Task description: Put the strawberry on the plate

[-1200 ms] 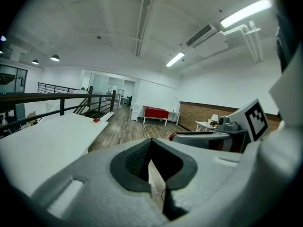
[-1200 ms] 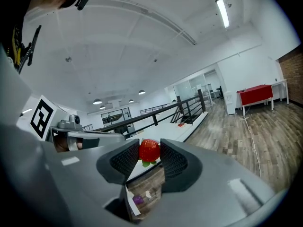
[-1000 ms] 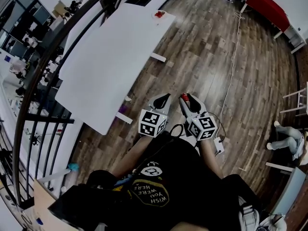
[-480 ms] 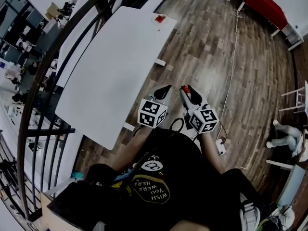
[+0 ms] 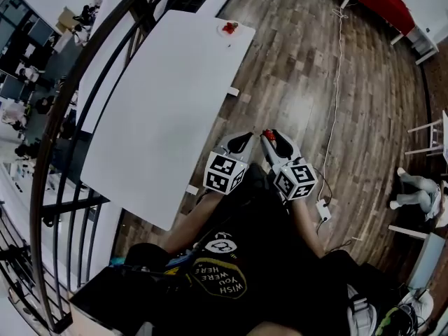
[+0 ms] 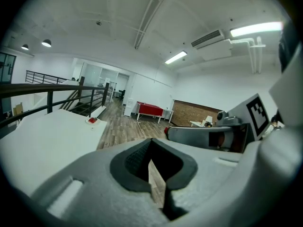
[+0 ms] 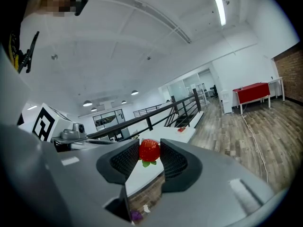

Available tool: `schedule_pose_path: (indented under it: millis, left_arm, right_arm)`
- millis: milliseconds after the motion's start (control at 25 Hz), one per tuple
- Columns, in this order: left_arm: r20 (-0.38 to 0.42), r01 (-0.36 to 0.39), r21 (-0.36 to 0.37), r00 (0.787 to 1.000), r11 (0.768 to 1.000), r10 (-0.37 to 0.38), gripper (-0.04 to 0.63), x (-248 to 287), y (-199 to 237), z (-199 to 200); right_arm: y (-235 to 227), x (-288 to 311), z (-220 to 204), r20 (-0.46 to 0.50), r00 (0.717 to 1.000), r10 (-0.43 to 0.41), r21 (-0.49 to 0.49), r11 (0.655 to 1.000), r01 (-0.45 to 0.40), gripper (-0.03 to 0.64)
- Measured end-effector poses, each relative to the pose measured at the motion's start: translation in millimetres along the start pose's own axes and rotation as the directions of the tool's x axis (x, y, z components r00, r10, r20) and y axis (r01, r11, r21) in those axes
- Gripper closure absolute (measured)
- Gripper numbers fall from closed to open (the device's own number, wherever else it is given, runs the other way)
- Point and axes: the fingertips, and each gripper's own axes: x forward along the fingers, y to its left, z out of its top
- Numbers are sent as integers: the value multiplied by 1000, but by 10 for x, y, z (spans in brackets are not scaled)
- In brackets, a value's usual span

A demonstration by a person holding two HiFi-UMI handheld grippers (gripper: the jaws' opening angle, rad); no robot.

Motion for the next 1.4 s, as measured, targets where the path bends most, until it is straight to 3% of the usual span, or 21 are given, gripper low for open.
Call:
schedule_pose_path:
  millis: [360,760,1040,1400]
  left_arm:
    - [6,-23,-50,1000,998,23,592,451,308,198]
    - [53,-53,-58,997,997,56,594,1120,649,807]
    - [35,-101,9,994,995,100,593,1634,817,1082]
    - [6,-121,3,993,993,121,593,2051,876,1140]
  right_arm:
    - [-342,434,158,-40,999,23,-6,1000,-24,476]
    - [-886,1004,769,10,996,85,-33,996,-84,476]
    - [-1294,1332,1015,16,990,138,-35,990,-137,476]
    - [-1728,1514,1109,2,989,150,-2,989,-150,476]
